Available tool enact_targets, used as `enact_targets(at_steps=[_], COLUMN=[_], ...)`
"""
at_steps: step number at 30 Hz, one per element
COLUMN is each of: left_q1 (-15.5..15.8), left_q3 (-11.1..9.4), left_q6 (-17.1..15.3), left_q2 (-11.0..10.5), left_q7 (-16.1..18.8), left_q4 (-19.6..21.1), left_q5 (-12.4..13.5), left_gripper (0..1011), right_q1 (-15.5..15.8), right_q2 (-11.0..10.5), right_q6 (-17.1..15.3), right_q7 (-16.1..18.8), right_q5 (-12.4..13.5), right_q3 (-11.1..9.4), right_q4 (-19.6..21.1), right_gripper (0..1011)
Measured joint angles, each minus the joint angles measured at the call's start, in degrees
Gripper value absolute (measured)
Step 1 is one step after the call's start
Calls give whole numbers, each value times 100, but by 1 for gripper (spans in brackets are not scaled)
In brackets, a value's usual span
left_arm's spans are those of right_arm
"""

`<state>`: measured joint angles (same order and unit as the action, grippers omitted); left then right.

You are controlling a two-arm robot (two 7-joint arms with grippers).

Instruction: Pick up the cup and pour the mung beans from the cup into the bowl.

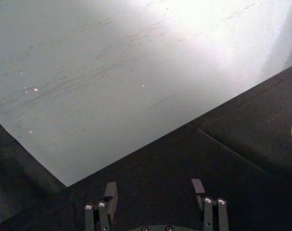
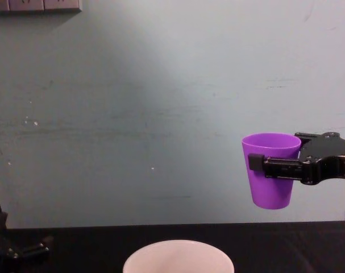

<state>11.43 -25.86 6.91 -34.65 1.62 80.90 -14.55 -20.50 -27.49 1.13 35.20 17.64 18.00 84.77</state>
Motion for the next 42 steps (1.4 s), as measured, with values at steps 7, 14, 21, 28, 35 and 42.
enact_targets(at_steps=[7, 14, 21, 28, 35, 42], left_q1=[0, 0, 0, 0, 0, 0], left_q3=[0, 0, 0, 0, 0, 0], left_q6=[0, 0, 0, 0, 0, 0], left_q2=[0, 0, 0, 0, 0, 0], left_q7=[0, 0, 0, 0, 0, 0], left_q4=[0, 0, 0, 0, 0, 0], left_q5=[0, 0, 0, 0, 0, 0], left_gripper=[1000, 1000, 1000, 1000, 1000, 1000], right_q1=[0, 0, 0, 0, 0, 0], right_q2=[0, 0, 0, 0, 0, 0], right_q6=[0, 0, 0, 0, 0, 0], right_q7=[0, 0, 0, 0, 0, 0], right_q5=[0, 0, 0, 0, 0, 0], right_q3=[0, 0, 0, 0, 0, 0], right_q4=[0, 0, 0, 0, 0, 0], right_gripper=[739, 739, 739, 739, 739, 738])
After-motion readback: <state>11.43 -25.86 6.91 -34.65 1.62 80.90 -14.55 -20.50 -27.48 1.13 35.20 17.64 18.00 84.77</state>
